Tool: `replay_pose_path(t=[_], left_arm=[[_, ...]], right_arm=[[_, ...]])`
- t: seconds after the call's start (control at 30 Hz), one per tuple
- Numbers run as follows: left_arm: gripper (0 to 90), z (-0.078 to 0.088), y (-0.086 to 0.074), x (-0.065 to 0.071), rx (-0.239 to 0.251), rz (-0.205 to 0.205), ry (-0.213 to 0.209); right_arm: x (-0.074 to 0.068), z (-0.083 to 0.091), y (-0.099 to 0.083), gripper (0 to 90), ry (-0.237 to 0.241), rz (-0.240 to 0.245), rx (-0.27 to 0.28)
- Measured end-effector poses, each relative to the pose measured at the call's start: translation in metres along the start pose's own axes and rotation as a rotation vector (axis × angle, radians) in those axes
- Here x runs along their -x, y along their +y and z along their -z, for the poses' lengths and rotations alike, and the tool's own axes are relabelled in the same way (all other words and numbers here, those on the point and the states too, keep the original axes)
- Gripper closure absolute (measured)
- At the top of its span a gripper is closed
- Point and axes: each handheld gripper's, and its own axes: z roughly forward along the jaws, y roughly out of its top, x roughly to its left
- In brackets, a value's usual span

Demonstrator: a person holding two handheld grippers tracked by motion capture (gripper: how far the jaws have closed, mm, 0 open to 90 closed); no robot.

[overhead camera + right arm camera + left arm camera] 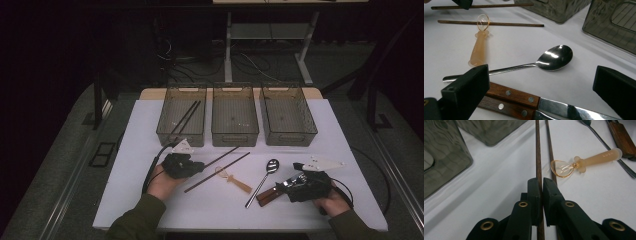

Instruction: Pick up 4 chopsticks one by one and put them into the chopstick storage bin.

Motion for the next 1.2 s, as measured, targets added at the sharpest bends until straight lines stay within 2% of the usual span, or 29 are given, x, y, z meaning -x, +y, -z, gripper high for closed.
replay_pose_path(t=[0.37, 0.8, 0.97, 1.2], left_arm=[[84.3, 0.010, 0.003, 0.004, 0.012, -0.002, -0.015], [84.3, 0.022, 0.009, 0.008, 0.049, -0.006, -0.038], [84.3, 0.029, 0.010, 0.005, 0.059, -0.002, -0.034], [84.3, 0.042, 0.009, -0.002, 0.088, 0.026, -0.012]], right_arm=[[0.000, 0.000, 0.000, 0.8, 0.001, 0.001, 0.000], [0.000, 0.000, 0.000, 0.8, 0.002, 0.002, 0.002], [0.000, 0.000, 0.000, 0.8, 0.005, 0.000, 0.003], [0.000, -0.001, 0.000, 0.9, 0.004, -0.001, -0.001]])
